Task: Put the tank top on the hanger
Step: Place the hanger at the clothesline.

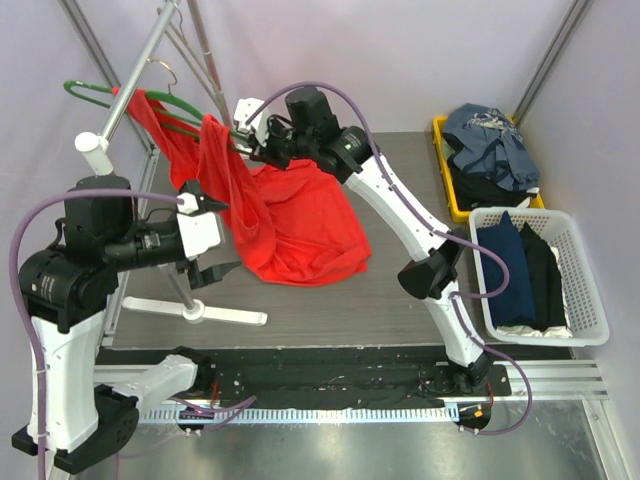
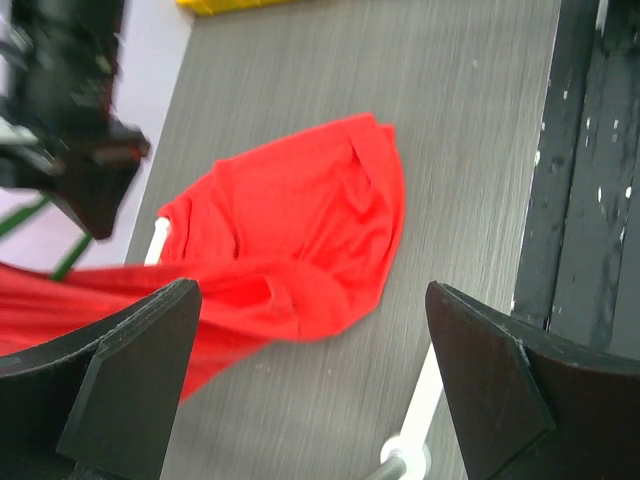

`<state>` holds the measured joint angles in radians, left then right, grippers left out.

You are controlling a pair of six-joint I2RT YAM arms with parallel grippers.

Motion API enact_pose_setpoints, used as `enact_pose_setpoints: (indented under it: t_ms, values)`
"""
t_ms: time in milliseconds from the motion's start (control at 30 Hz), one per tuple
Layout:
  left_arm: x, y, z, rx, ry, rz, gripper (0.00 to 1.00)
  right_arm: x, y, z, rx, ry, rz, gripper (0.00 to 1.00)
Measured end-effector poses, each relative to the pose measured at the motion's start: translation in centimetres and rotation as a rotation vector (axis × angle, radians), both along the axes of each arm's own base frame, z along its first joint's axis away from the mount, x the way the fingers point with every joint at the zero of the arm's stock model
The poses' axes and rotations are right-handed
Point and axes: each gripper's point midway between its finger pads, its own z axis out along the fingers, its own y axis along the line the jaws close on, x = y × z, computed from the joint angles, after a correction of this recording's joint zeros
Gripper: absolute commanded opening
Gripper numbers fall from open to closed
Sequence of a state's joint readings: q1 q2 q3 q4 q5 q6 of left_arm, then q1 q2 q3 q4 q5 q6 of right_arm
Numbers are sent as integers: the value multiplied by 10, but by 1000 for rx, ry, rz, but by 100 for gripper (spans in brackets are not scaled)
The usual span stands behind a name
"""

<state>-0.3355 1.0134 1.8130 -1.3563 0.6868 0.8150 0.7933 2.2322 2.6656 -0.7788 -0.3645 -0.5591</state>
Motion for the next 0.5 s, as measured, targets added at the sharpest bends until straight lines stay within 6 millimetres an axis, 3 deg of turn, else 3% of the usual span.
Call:
enact_pose_setpoints:
  t_ms: [167, 500]
  values:
    - [14, -9, 20, -54, 6, 14, 100, 5, 12, -17, -4, 23, -3, 1]
    - [62, -10, 51, -107, -144, 117, 100, -9, 20, -23, -7, 59, 41, 1]
